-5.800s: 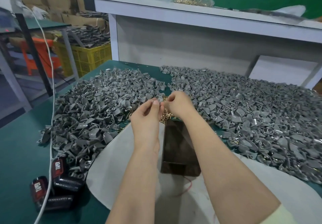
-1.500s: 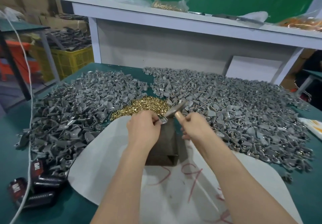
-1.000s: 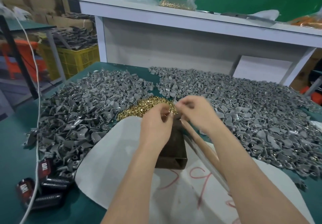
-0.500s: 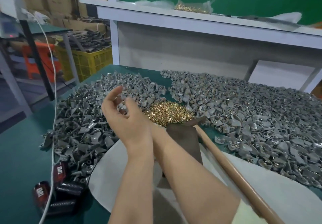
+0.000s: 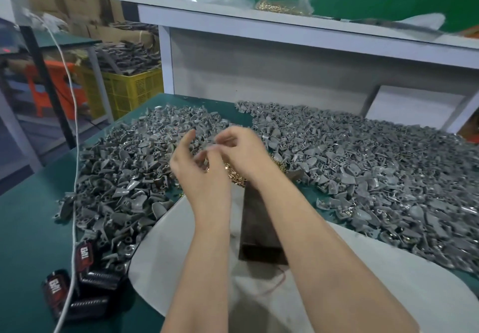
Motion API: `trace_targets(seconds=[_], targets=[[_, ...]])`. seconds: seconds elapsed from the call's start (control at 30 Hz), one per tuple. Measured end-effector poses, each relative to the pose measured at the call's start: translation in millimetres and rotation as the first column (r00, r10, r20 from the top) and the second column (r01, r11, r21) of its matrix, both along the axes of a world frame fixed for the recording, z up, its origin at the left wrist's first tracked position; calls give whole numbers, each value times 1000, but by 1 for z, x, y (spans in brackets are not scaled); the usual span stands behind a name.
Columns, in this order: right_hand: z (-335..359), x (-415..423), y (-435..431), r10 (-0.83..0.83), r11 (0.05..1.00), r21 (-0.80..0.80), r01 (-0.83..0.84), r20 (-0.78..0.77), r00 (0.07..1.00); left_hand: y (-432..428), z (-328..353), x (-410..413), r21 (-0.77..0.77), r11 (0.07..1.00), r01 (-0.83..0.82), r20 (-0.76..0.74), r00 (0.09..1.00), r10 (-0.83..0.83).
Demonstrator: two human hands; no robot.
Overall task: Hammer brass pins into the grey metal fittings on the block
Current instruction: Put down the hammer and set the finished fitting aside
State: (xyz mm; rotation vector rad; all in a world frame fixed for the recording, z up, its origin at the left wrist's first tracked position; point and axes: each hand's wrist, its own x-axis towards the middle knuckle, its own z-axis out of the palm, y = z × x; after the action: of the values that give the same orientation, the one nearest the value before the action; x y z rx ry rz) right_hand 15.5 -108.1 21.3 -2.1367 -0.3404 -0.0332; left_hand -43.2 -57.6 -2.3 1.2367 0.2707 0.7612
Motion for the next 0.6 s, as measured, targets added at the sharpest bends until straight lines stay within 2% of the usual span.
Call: trace_targets(seconds=[0.13, 0.2, 0.33, 0.4, 0.47, 0.53, 0.6], targets=[[6, -12, -59, -104, 994, 50, 101, 76, 992, -12, -3, 0, 250, 952, 175, -68, 984, -163], [1, -20, -72, -147, 988, 51, 143, 89, 985, -17, -3, -2, 293, 922, 255, -90, 967, -239], [0, -31, -89, -126, 992, 29, 124, 77, 989, -23, -4, -1, 237, 893, 382, -132, 924, -360], [1, -34, -90, -65, 998, -18, 66, 55, 996, -21, -6, 0, 196, 914, 355, -136, 933, -333], [4, -33, -90, -22, 1000, 8, 21, 27, 999, -19, -7, 0, 146, 943, 299, -117, 952, -284], [3, -23, -88, -110, 994, 4, 110, 63, 992, -15, -7, 0, 95, 969, 229, -115, 969, -218], [-4, -5, -82, -198, 950, -224, 218, 106, 974, -12, -8, 1, 5, 986, 166, -110, 980, -165]])
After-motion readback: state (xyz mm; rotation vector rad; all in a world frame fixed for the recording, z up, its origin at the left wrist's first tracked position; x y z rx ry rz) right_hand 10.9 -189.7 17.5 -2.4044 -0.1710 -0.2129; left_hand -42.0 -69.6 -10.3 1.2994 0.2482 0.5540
